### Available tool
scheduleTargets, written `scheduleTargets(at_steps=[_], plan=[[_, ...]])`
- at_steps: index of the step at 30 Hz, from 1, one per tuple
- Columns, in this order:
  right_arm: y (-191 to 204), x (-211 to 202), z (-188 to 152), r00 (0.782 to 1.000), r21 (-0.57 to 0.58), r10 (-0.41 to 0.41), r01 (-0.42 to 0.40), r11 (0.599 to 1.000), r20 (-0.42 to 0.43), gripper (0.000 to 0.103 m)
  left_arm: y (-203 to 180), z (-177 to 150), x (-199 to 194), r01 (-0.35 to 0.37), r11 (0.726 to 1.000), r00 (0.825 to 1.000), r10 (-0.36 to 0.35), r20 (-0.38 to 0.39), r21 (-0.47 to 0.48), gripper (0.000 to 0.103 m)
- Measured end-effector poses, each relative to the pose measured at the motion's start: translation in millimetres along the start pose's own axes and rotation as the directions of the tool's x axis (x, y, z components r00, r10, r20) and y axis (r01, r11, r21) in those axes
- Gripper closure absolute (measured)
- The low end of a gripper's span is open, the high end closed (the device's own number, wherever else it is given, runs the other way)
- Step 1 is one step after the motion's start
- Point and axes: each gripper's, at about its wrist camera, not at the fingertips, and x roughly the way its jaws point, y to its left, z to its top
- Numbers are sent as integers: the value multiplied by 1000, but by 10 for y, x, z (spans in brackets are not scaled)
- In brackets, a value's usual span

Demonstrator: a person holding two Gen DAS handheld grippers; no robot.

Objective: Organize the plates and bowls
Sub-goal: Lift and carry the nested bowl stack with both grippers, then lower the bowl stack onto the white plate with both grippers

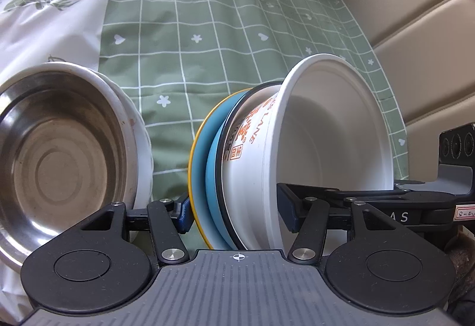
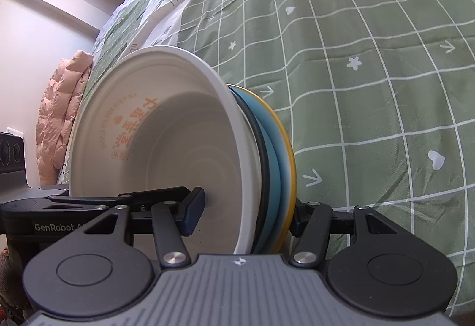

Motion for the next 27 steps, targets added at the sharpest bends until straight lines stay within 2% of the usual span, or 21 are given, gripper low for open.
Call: scheduleTargets(at_steps=[9,17,22,27], plan=[[470,-242,94,997,-62,-34,38,997,63,46,73,73,-461,42,999,995,-43,89,9,43],[1143,-322,241,995,-172,-30,47,984,99,46,350,113,-1008,40,999,983,-40,179,3,43],[1513,-36,321,998,-226,-1,13,974,56,46,742,40,-1160,11,998,979,0,203,-56,43],[1694,517,337,998,-227,-19,7,974,-52,46,1243,-53,-982,19,987,989,4,147,-157,43]])
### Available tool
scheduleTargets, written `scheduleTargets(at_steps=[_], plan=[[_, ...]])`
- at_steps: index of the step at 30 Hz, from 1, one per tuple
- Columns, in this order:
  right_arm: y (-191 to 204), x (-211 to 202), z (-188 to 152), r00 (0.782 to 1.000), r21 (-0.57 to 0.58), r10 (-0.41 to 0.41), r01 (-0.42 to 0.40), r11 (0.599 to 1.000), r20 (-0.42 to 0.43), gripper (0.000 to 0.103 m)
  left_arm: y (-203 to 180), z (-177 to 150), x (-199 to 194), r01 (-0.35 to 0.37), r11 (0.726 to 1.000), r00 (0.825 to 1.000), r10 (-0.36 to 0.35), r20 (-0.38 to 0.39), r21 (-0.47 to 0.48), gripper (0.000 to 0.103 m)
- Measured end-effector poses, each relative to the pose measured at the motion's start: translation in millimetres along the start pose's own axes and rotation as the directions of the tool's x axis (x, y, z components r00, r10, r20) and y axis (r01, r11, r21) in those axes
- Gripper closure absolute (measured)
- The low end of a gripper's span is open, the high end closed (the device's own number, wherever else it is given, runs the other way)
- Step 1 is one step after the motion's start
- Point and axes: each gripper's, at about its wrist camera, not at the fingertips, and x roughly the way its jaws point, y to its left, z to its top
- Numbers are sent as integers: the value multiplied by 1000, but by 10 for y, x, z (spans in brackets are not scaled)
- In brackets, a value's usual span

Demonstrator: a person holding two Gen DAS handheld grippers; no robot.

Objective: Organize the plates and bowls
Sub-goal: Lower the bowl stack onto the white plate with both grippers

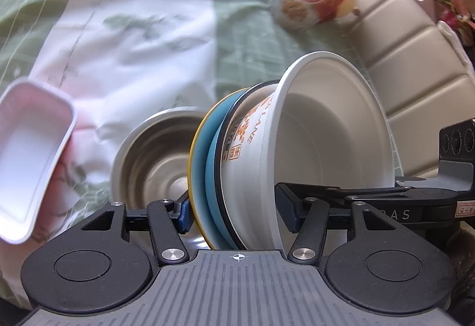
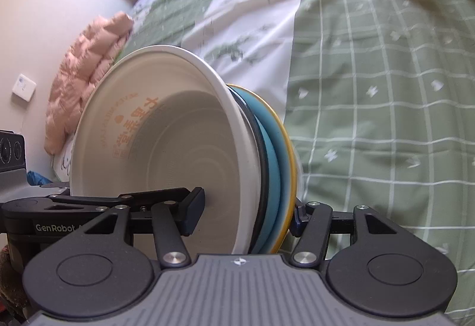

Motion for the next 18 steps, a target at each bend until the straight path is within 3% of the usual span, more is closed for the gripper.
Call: scheduleTargets(at_steps=[7,18], plan=[[25,628,-7,990,23,-15,18,1000,-138,46,497,-82,255,-2,996,997,-4,-71,-95,44],[129,613,23,992,-38,-75,72,997,-99,46,497,-69,207,-34,998,999,32,-31,-51,46]])
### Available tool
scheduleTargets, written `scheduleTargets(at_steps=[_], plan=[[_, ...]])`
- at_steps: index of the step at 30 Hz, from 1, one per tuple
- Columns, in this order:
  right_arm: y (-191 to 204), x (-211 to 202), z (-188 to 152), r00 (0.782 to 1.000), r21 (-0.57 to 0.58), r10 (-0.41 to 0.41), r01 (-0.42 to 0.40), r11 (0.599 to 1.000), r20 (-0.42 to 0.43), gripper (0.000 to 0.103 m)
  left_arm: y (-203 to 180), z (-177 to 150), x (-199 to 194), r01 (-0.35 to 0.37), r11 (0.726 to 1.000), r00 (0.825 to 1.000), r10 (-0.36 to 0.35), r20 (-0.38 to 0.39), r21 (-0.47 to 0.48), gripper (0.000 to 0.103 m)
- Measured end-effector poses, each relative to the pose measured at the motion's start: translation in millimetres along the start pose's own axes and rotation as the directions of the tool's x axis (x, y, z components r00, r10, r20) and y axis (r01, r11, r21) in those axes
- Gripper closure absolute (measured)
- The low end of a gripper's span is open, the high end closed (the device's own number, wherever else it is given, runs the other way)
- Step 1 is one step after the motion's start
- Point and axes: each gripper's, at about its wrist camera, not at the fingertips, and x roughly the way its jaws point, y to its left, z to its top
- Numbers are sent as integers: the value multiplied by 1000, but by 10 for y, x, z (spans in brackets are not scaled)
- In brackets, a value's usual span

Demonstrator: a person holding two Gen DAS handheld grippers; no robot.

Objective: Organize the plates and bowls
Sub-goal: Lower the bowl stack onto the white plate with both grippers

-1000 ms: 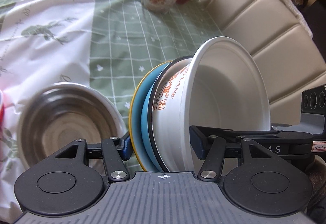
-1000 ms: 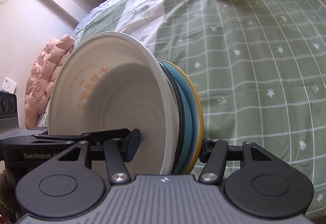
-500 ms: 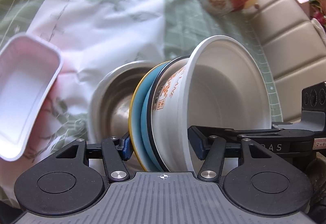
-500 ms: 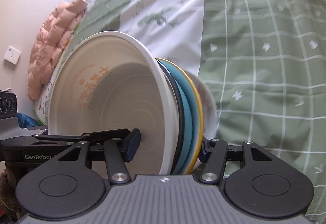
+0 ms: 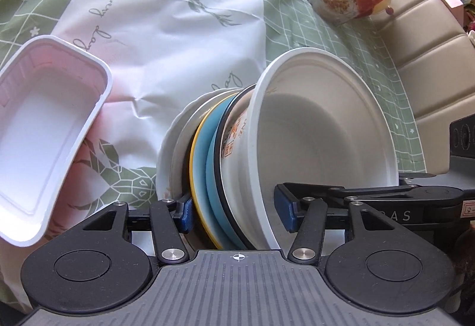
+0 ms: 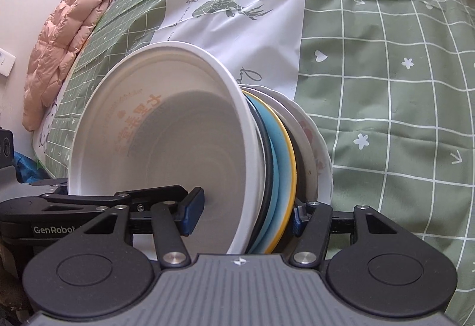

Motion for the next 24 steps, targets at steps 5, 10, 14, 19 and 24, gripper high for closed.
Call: scheduleTargets(at_steps=[5,10,14,19,24], plan=[[59,-18,-45,999,-30,-43,44,999,18,46,12,-8,11,-10,1000,1000,10,5,-5,50],[112,-61,-71,998,-36,-55,55,998,7,45,88,27,12,3,999,1000,-4,-18,-32,55],[107,-107,-81,999,-29,-43,43,999,2,45,137,41,-5,23,998,999,-25,-28,-55,57],[106,-172,-79,998,-30,-53,53,998,23,45,89,43,-21,7,1000,999,-8,-32,-28,57],[127,-216,-95,998,-44,-55,57,997,36,45,116,69,-51,10,999,1000,-11,-25,-34,58]])
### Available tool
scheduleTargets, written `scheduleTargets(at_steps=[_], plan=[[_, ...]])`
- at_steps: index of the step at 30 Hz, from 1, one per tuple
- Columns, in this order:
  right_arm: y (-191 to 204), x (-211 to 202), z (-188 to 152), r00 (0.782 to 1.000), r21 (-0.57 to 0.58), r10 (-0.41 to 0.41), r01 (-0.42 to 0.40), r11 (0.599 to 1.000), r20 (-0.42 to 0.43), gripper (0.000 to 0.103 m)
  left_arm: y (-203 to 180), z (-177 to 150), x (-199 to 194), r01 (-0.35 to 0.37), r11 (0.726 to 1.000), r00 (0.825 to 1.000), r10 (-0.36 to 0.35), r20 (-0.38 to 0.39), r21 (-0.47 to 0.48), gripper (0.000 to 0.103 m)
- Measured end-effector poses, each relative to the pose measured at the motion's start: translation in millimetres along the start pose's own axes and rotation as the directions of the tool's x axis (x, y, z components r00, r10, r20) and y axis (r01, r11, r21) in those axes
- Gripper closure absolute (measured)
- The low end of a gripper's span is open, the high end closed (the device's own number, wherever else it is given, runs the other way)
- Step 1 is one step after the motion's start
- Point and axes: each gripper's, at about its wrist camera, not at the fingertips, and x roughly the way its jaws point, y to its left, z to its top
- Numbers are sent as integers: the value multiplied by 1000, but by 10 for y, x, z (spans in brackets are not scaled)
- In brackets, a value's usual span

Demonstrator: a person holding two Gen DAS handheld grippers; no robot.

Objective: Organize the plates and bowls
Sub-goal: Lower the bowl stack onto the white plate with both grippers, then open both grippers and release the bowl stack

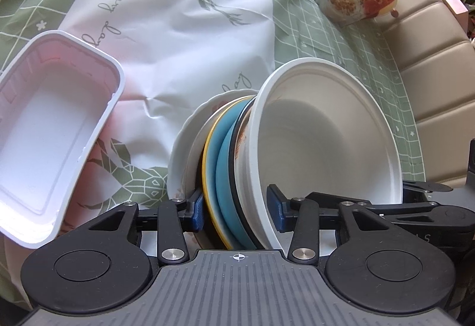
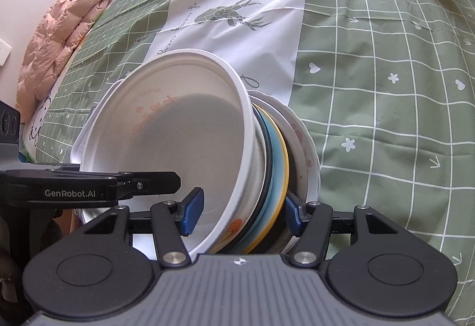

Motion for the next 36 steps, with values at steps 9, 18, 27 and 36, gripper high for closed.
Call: scheduleTargets(at_steps=[9,18,27,36], plan=[[-114,-19,24,1000,43,28,-28,999,11,47,-41,-18,-45,-1,1000,1000,1,7,18,58],[-18,-78,-24,999,13,9,-9,1000,39,45,26,13,24,-3,1000,1000,3,18,-10,60],[47,-188,-63,996,-17,-27,28,999,86,45,62,42,71,-8,1000,1000,8,29,-20,64],[80,-396,-11,984,-29,7,-1,1000,179,44,1,65,-240,-31,999,993,32,111,-16,65]])
